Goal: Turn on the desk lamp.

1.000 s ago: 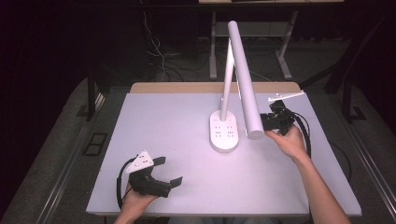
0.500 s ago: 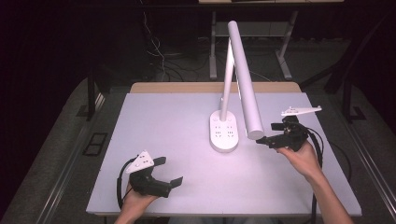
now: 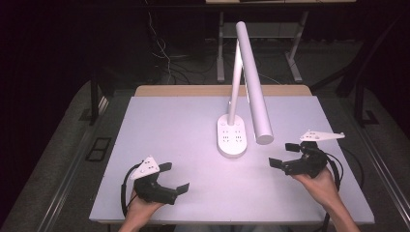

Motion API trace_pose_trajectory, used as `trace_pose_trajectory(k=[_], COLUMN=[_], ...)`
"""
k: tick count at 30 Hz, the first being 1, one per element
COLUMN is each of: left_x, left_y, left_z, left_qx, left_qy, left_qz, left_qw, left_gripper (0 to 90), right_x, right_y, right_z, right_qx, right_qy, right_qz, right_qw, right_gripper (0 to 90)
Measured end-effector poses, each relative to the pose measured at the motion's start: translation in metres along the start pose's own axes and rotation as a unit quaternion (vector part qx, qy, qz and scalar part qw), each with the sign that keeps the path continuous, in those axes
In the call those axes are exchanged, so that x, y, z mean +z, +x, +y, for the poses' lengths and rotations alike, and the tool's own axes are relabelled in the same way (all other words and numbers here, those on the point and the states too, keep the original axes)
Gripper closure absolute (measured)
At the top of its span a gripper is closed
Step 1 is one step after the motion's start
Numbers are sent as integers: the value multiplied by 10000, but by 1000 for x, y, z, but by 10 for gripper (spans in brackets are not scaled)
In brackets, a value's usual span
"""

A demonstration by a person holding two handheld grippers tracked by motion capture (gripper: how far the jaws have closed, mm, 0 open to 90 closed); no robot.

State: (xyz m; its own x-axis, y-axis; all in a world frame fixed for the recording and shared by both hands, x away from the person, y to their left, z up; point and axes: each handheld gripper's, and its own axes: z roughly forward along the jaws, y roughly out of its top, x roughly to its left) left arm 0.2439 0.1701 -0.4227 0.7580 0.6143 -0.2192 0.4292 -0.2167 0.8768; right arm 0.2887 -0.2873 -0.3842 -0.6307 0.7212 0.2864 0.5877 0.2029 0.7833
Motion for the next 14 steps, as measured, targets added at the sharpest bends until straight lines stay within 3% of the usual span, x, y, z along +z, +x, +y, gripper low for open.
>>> trace_pose_trajectory(k=[5, 9, 14], left_x=[0, 0, 0], left_y=[0, 1, 1], left_z=[0, -1, 0], left_qx=[-2, -32, -21], left_qy=[4, -3, 13], left_qz=[1, 10, 6], left_qw=[10000, 10000, 10000], left_gripper=[0, 0, 0], right_x=[-3, -6, -7], right_y=[3, 6, 13], right_z=[-19, -33, -45], right_qx=[84, 140, 94], right_qy=[44, -75, -115], right_qz=[-99, -108, -158], right_qw=[9999, 9998, 9998], right_gripper=[5, 5, 5])
